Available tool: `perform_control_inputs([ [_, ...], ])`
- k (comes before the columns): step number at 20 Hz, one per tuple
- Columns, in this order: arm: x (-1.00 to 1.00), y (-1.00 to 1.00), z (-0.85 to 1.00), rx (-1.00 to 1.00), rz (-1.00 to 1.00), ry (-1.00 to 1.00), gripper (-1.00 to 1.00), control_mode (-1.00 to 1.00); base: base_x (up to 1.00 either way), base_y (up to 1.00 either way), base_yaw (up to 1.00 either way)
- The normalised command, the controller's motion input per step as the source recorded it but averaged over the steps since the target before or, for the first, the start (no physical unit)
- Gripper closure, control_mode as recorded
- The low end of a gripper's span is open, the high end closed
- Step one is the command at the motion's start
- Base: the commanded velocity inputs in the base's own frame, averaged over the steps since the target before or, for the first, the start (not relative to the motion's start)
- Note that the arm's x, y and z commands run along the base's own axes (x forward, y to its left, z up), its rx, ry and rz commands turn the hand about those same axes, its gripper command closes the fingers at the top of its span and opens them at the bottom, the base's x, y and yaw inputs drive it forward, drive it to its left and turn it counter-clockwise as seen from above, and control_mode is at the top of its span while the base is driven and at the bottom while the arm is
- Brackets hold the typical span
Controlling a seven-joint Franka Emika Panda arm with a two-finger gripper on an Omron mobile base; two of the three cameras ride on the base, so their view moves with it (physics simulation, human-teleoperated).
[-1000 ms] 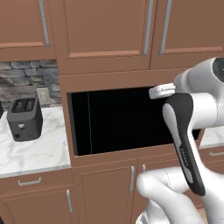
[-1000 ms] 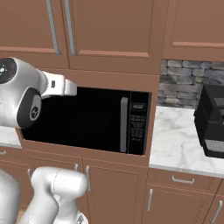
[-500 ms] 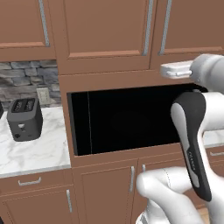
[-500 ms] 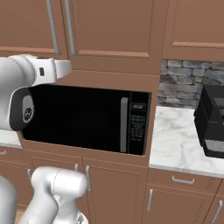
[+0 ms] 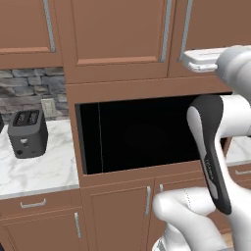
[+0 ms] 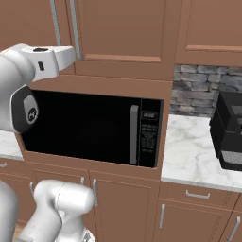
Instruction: Open the cabinet, retrieve the rolling pin, and place it next to the meat on the cutting board to prepare for tenderizing.
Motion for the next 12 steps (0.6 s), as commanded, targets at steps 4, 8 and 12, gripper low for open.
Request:
perform_control_inputs([
  [4, 0.16, -0.01, 0.00, 0.00, -0.01, -0.01, -1.00, -1.00, 0.00, 0.00, 0.00],
  [8, 0.15, -0.01, 0.00, 0.00, 0.00, -0.03, -1.00, -1.00, 0.00, 0.00, 0.00],
  [12, 0.13, -0.02, 0.00, 0.00, 0.00, 0.00, -1.00, -1.00, 0.00, 0.00, 0.00],
])
